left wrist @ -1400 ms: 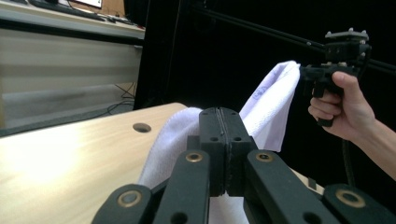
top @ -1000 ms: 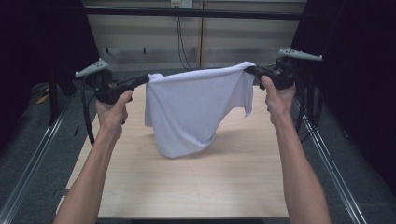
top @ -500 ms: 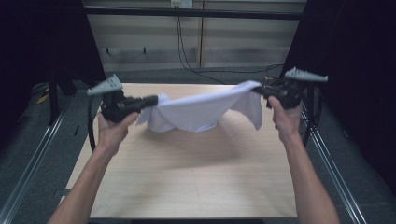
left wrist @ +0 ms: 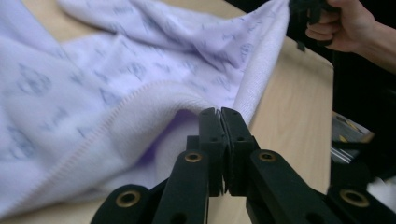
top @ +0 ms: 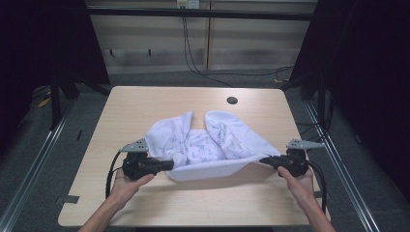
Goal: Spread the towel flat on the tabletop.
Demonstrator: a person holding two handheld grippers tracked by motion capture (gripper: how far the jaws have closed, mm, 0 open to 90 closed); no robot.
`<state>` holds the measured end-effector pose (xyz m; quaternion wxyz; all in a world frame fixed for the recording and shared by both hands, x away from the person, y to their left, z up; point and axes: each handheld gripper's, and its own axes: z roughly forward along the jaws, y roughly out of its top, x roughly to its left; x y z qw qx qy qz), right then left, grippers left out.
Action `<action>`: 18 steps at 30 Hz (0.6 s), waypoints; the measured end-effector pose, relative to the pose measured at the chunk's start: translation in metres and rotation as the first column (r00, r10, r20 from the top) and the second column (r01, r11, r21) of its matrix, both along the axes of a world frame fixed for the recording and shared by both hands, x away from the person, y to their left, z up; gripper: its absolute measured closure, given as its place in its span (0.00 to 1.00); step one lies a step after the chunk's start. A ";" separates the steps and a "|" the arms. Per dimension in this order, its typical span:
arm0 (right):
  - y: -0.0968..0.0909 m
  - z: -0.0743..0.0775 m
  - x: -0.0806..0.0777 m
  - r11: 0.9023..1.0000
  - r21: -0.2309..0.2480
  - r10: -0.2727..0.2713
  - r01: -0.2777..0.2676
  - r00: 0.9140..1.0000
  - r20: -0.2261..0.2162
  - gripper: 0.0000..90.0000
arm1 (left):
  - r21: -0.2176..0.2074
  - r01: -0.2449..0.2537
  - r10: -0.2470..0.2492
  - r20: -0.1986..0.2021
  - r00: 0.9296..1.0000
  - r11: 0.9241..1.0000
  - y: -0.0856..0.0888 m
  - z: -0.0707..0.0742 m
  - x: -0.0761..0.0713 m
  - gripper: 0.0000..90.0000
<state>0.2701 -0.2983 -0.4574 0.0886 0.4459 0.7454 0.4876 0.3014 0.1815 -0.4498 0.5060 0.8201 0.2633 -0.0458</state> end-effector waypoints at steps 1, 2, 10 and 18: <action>0.001 -0.006 -0.004 1.000 -0.015 -0.001 0.001 1.000 -0.014 0.98 | -0.001 0.014 -0.014 -0.007 1.000 1.000 0.001 -0.003 -0.003 0.97; 0.001 -0.010 -0.006 1.000 -0.017 0.004 -0.005 1.000 -0.025 0.97 | 0.002 0.024 -0.024 -0.010 1.000 1.000 0.002 -0.006 -0.005 0.96; -0.007 -0.016 -0.028 1.000 -0.020 0.012 -0.013 0.999 -0.039 0.62 | -0.032 -0.056 0.056 0.003 0.998 0.998 0.025 -0.008 0.003 0.71; -0.015 -0.008 -0.042 1.000 0.018 -0.023 0.023 1.000 0.009 0.58 | 0.016 -0.106 0.106 0.012 0.994 0.994 0.024 -0.017 0.035 0.71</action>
